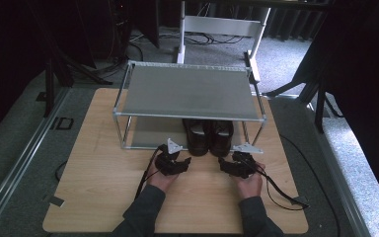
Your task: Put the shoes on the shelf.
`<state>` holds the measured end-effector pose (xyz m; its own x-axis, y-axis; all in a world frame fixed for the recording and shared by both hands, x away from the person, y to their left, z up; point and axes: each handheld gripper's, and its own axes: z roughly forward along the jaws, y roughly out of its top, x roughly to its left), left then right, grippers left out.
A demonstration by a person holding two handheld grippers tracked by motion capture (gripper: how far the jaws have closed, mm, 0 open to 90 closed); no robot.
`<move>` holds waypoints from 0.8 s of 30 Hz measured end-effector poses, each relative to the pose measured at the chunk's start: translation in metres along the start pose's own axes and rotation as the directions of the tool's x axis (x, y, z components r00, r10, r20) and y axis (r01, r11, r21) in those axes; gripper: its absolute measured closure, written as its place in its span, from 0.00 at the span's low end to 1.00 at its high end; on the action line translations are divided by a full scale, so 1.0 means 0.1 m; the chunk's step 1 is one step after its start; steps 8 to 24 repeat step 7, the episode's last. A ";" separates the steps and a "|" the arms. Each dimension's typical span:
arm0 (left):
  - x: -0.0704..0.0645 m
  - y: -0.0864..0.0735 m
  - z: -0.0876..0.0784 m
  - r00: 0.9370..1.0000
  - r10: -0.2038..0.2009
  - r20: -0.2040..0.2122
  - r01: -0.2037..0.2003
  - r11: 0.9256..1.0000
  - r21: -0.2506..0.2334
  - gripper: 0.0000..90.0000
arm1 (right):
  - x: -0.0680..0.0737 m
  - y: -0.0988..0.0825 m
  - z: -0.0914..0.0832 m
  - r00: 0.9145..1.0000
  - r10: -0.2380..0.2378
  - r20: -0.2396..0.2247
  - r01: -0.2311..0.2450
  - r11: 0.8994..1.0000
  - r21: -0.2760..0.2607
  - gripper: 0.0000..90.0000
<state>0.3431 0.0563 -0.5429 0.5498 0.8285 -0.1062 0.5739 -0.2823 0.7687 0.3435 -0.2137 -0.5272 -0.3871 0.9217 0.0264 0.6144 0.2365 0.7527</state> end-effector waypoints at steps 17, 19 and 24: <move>0.06 -0.21 -0.24 1.000 -0.012 -0.003 0.012 0.999 0.046 0.51 | -0.16 -0.20 -0.10 0.999 -0.037 0.028 0.034 0.997 0.075 0.33; 0.06 -0.21 -0.24 1.000 -0.012 -0.003 0.012 0.999 0.046 0.51 | -0.16 -0.20 -0.10 0.999 -0.037 0.028 0.034 0.997 0.075 0.33; 0.06 -0.21 -0.24 1.000 -0.012 -0.003 0.012 0.999 0.046 0.51 | -0.16 -0.20 -0.10 0.999 -0.037 0.028 0.034 0.997 0.075 0.33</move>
